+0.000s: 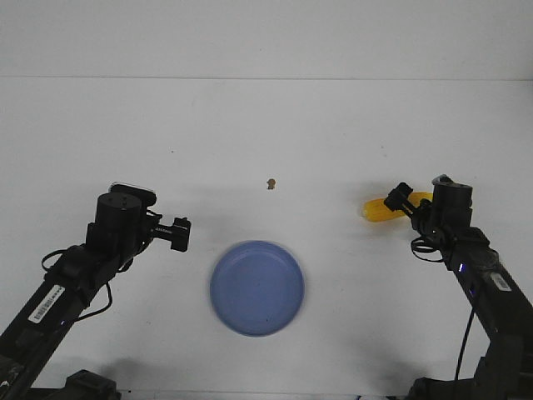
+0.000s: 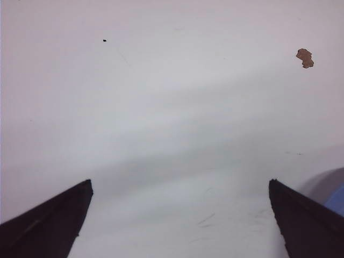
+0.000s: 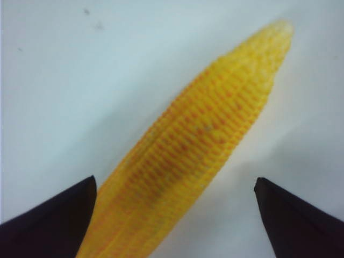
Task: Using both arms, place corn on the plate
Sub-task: 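Release the plate and lower the right gripper onto the yellow corn, then close the right gripper on the corn and lift it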
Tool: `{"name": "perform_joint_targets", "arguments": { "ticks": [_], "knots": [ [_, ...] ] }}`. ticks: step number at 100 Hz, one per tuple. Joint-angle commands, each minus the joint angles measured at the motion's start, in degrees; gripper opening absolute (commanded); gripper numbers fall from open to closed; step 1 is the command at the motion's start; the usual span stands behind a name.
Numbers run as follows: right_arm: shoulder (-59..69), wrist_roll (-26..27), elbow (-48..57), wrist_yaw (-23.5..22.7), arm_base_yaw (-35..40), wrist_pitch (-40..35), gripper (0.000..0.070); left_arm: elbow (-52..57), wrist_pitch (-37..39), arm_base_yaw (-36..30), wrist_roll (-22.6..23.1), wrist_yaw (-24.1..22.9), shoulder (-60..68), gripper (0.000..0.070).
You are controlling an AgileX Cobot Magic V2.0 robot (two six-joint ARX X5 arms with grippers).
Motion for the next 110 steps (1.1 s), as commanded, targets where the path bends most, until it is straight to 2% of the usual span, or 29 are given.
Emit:
{"name": "perform_joint_targets", "arguments": {
  "ticks": [1,49,54,57,58,60,63,67,80,99,110],
  "knots": [
    [1.5,1.4,0.9,-0.9,-0.1,1.8,0.0620,0.8,0.3,-0.1,0.1,0.1,0.5,0.0700],
    [6.7,3.0,0.9,-2.0,-0.1,7.6,0.0611,0.8,0.3,-0.1,0.1,0.1,0.5,0.0700],
    [7.1,3.1,0.9,-2.0,-0.1,7.8,0.0542,0.8,0.3,-0.1,0.1,0.1,0.5,0.0700],
    [7.2,3.0,0.9,-2.0,-0.1,7.8,0.0456,0.8,0.3,-0.1,0.1,0.1,0.5,0.0700],
    [7.2,3.0,0.9,-2.0,-0.1,7.8,0.0404,0.8,0.3,-0.1,0.1,0.1,0.5,0.0700],
    [7.2,3.0,0.9,-2.0,-0.1,7.8,0.0351,0.8,0.2,-0.1,0.1,0.1,0.5,0.0700],
    [7.2,2.6,0.9,-2.0,-0.1,7.9,0.0232,0.8,0.2,-0.1,0.1,0.1,0.5,0.0700],
    [7.2,2.2,0.9,-2.0,-0.1,8.1,0.0163,0.8,0.2,-0.1,0.1,0.1,0.5,0.0700],
    [7.2,2.1,0.9,-3.0,-0.1,9.0,0.0154,0.8,0.2,-0.1,0.1,0.1,0.5,0.0700],
    [4.0,-1.7,0.9,-12.5,0.4,8.7,0.0152,0.8,0.1,-0.1,0.1,0.1,0.5,0.0700],
    [-1.2,-4.7,0.9,-16.0,3.2,6.3,0.0152,0.8,0.0,-0.1,0.1,0.1,0.5,0.0700]
  ]
}}
